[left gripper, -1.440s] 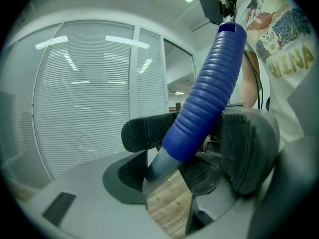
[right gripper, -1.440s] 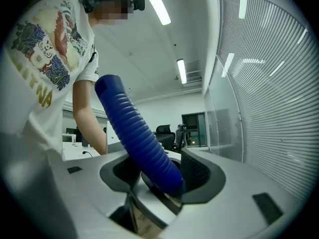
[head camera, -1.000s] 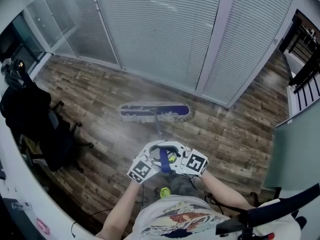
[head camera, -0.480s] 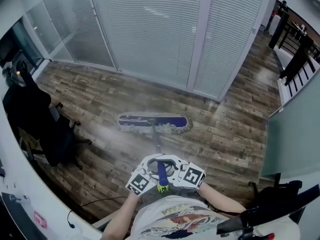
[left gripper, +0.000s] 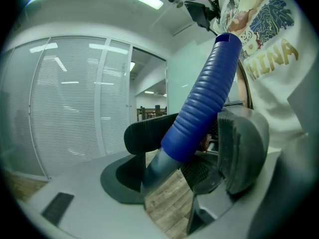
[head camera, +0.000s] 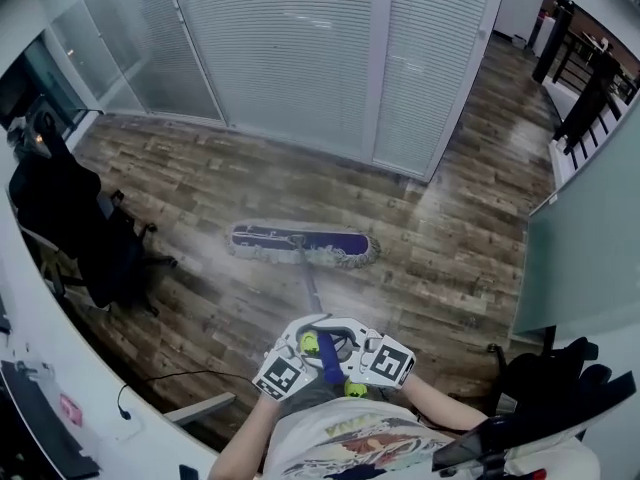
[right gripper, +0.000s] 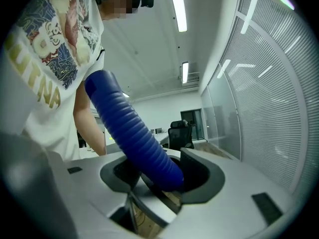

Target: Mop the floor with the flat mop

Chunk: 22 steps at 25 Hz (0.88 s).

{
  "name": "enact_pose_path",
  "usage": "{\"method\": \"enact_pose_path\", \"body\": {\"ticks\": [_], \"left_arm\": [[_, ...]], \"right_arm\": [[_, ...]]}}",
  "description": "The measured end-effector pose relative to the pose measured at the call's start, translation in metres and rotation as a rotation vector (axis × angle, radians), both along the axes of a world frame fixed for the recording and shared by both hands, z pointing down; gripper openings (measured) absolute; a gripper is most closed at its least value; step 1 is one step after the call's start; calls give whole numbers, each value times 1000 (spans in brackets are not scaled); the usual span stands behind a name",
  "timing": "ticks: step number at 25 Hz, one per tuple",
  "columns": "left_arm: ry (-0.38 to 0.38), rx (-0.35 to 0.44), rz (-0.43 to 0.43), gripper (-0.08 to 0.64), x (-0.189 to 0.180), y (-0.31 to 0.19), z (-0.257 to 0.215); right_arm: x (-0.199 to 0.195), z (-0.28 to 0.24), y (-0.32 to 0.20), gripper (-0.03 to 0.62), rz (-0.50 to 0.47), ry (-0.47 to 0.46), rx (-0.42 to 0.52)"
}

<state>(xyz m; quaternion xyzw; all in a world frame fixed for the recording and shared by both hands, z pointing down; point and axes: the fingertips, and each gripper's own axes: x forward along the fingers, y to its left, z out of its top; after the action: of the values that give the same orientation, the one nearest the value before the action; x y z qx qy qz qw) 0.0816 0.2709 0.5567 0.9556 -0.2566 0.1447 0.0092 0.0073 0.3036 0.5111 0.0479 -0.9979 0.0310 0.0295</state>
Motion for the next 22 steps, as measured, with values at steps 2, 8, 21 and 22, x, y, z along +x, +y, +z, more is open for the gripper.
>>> {"method": "enact_pose_path", "body": {"ticks": [2,8,21,22], "left_arm": [[-2,0,1,193,11,23,-2],[-9,0,7,192,24,55,5],[32,14,21,184,-33,-30,-7],[36,12,23,184,-41,-42,-7]], "right_arm": [[11,0,23,229,-12,18,15],[25,6,55,227,0,3,-14],[-34,-4,-24,225,-64,16,50],[-42,-4,-36,224,-59,20,54]]}}
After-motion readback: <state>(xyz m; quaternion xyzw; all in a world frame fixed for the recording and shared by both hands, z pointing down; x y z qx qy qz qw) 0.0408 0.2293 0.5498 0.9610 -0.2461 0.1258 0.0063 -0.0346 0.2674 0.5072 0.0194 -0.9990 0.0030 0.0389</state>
